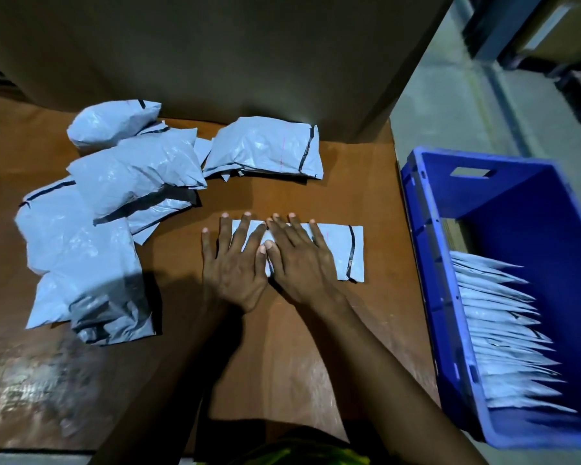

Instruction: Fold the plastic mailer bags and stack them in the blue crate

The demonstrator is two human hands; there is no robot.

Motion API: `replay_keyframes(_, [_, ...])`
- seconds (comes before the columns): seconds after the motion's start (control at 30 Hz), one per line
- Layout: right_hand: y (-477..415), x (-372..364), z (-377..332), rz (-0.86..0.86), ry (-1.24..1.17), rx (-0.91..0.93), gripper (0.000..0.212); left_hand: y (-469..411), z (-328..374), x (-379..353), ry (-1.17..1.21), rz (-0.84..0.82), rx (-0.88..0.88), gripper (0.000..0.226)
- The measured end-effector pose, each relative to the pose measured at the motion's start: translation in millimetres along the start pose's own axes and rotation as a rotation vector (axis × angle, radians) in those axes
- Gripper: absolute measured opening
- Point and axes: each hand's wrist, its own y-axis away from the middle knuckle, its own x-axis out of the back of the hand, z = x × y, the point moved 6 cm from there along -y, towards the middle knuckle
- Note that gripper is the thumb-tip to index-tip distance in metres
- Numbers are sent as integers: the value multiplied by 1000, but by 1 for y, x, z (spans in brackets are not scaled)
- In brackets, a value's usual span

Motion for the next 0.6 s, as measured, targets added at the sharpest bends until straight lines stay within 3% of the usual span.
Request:
replay_keyframes(0.33, [32,19,55,-23,-76,-131,71,2,2,11,53,116,-42,45])
replay_keyframes(0.6, [36,25,69,-43,-150,-223,69,1,1,3,5,-11,23,51])
